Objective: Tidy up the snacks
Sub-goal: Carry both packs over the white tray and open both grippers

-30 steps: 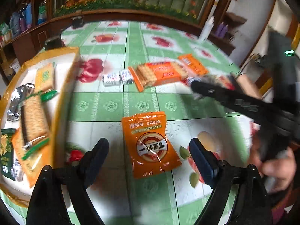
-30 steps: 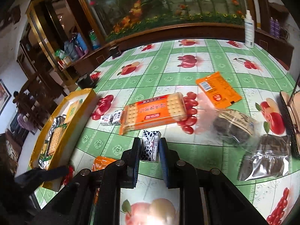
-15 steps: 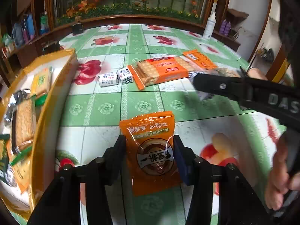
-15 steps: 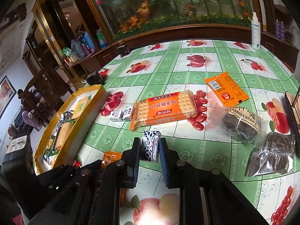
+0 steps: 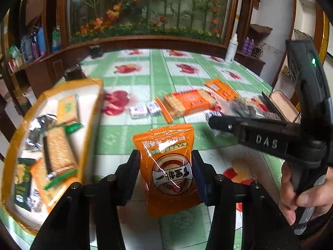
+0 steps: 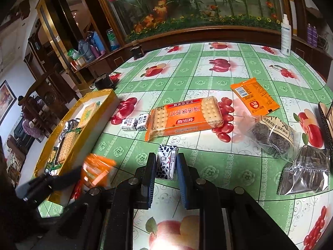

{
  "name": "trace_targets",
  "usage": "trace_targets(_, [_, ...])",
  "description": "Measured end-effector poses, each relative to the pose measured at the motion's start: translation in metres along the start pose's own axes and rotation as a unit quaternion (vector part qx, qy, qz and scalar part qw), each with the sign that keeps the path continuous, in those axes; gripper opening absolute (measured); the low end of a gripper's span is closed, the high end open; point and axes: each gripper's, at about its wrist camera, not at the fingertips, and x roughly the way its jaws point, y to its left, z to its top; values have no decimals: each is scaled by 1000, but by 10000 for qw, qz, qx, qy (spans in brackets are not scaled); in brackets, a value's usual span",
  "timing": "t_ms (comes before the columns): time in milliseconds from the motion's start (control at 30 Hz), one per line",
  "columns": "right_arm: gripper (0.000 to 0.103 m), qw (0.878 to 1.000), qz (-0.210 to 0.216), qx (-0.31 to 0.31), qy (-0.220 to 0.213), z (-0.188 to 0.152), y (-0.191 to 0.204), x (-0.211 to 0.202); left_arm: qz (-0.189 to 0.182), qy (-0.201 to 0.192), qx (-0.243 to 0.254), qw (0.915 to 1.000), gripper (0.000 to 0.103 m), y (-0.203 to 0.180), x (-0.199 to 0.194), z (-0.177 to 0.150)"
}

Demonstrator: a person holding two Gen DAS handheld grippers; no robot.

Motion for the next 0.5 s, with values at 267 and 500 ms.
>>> trace_targets(267, [21,10000,58,-76,-16,-2,6,1,309,-349,60,9989,48,8,-18,6])
trace_targets(500, [22,9996,269,-59,-4,-1,16,1,444,-516,24,9977,48,16,-29,7])
